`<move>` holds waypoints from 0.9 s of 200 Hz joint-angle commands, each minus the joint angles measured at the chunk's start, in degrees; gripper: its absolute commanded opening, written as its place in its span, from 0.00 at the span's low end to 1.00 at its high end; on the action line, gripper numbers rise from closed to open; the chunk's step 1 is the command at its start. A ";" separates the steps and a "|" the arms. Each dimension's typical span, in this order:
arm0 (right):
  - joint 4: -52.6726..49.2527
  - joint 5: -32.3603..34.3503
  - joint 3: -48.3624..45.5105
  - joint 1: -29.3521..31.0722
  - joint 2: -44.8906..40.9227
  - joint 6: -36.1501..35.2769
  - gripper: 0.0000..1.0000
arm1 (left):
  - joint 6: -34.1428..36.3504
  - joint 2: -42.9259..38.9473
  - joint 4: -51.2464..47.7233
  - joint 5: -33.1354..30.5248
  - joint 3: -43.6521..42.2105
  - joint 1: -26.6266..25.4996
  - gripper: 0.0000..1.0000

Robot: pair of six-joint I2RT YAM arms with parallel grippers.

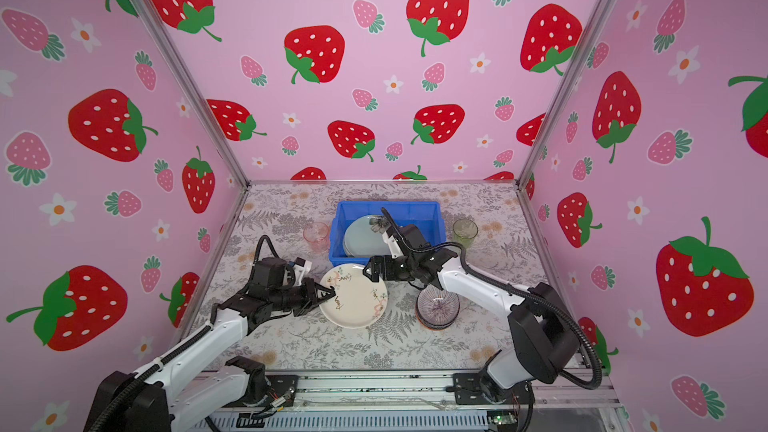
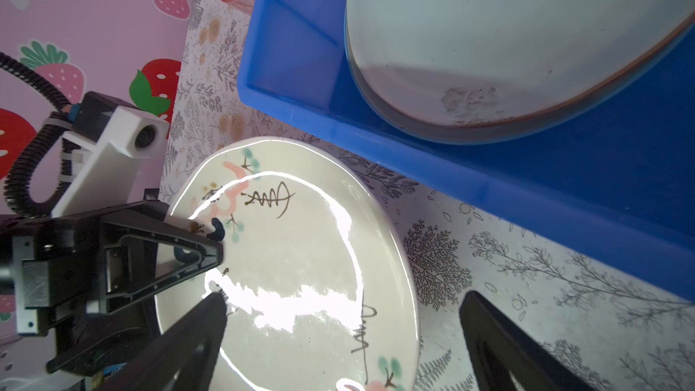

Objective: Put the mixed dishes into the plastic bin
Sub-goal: 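Tilt the white plate up on edge and lift it with both grippers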

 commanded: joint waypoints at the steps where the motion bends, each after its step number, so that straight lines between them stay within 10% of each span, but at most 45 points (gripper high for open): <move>1: -2.06 -2.38 0.75 -1.45 -3.07 -1.20 0.99 | 1.92 -0.01 1.97 6.40 5.01 -0.05 0.00; 180: 1.62 -12.12 -4.03 -10.03 -12.65 -0.26 0.99 | 8.91 9.16 -0.47 10.55 23.88 -0.10 0.00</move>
